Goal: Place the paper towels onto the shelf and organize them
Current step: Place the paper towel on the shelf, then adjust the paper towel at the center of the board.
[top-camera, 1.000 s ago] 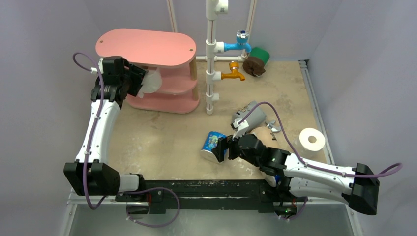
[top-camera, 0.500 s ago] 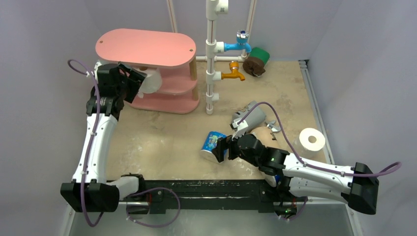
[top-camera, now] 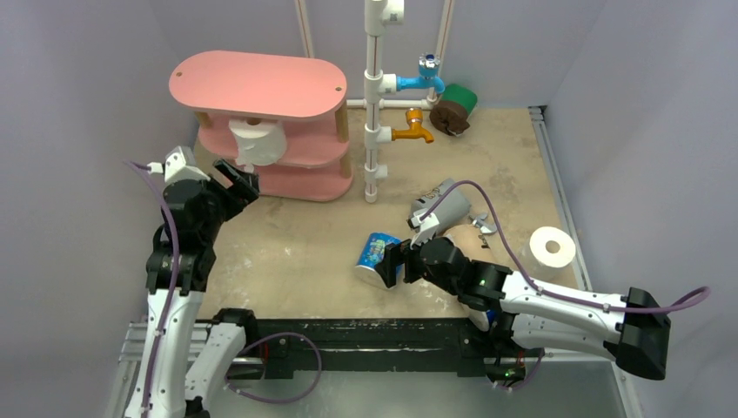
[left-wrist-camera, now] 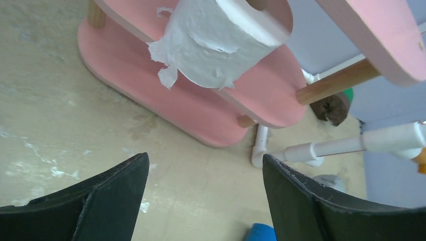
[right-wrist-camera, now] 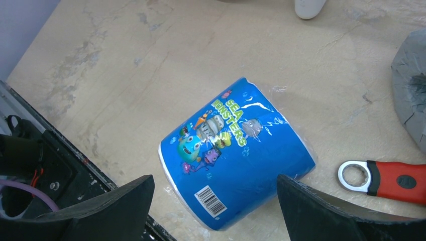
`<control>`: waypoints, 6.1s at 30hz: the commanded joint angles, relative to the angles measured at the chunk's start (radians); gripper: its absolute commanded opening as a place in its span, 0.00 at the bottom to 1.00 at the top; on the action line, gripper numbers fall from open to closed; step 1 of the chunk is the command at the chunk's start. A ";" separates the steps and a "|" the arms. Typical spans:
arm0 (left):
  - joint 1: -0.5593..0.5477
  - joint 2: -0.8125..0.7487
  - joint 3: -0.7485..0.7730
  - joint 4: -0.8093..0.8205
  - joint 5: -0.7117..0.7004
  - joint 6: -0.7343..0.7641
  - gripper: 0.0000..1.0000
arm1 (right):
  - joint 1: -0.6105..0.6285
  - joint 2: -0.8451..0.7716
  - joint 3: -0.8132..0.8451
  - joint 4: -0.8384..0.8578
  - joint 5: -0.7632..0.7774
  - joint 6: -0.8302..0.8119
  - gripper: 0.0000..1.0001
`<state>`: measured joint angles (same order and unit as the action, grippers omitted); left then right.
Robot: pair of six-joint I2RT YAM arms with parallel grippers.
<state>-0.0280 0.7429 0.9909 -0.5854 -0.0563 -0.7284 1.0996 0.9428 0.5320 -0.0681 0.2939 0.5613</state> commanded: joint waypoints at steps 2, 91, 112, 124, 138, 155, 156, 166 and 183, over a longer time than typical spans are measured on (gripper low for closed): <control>-0.085 -0.064 -0.062 0.090 -0.175 0.252 0.82 | 0.002 0.027 0.008 0.039 -0.007 -0.002 0.94; -0.207 0.525 0.090 0.457 -0.638 0.460 1.00 | 0.002 0.020 -0.017 0.042 -0.018 -0.021 0.94; -0.113 0.564 0.100 0.469 -0.601 0.432 1.00 | 0.002 0.046 -0.006 0.042 -0.010 -0.025 0.94; -0.060 0.571 0.110 0.466 -0.580 0.408 1.00 | 0.002 0.067 0.003 0.041 -0.004 -0.029 0.94; -0.054 0.424 0.115 0.253 -0.610 0.296 1.00 | 0.002 0.046 0.010 0.028 0.005 -0.029 0.94; -0.263 -0.150 -0.119 -0.163 -0.316 0.151 1.00 | 0.002 -0.059 0.064 -0.075 0.149 0.036 0.95; -0.303 -0.151 -0.133 -0.182 -0.324 0.138 1.00 | 0.002 -0.066 0.067 -0.088 0.166 0.045 0.95; -0.664 -0.093 -0.186 -0.327 -0.469 -0.143 1.00 | -0.065 -0.082 0.026 -0.097 0.100 0.141 0.97; -0.664 -0.254 -0.613 0.292 0.219 -0.082 0.95 | -0.246 0.084 0.062 0.073 -0.142 0.052 0.97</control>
<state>-0.6888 0.4469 0.4133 -0.5125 -0.0456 -0.8364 0.8818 0.9768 0.5350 -0.0273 0.1974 0.6304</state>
